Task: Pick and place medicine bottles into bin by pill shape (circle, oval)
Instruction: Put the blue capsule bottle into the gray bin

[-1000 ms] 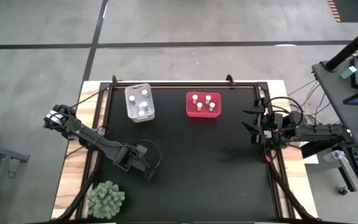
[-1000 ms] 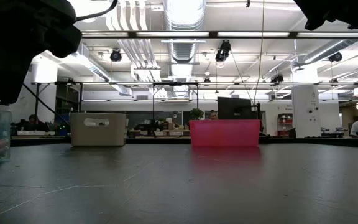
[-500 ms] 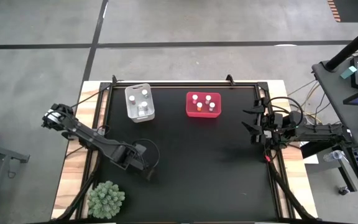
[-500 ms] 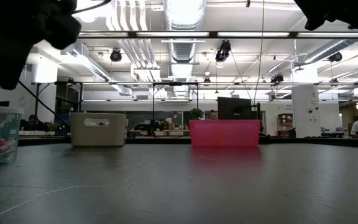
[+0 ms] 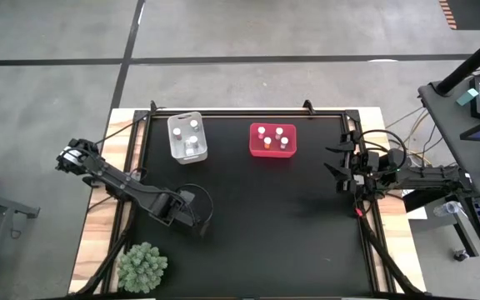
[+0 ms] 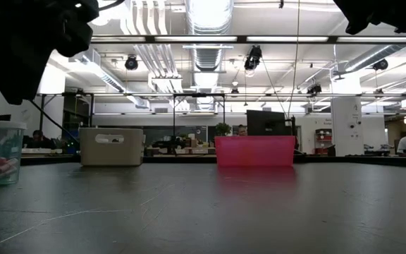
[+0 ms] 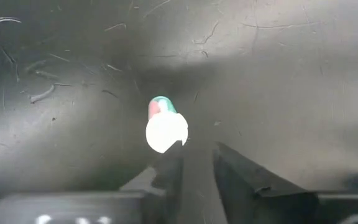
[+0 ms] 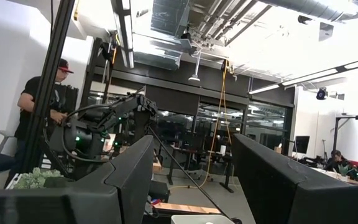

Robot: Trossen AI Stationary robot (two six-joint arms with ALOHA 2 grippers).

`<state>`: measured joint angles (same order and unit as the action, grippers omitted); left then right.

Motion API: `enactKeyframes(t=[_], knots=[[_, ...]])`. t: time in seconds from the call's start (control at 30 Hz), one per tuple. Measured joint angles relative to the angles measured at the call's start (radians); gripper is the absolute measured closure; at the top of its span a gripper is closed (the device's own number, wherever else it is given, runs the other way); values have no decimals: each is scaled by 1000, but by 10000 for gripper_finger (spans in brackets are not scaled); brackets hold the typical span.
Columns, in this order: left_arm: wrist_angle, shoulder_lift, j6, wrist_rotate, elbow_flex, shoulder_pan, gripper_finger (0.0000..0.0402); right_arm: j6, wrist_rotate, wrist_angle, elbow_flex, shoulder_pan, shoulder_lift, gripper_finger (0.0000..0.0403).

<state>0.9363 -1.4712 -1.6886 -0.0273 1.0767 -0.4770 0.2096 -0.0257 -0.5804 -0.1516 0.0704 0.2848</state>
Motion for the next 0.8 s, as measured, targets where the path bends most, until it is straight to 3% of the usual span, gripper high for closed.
enactKeyframes(t=[0.33,0.8], knots=[[50,-40,-7,-2,-5,0,211,0,0,0,0,0,0,193],[39,-99,24,4,-5,0,205,0,0,0,0,0,0,193]])
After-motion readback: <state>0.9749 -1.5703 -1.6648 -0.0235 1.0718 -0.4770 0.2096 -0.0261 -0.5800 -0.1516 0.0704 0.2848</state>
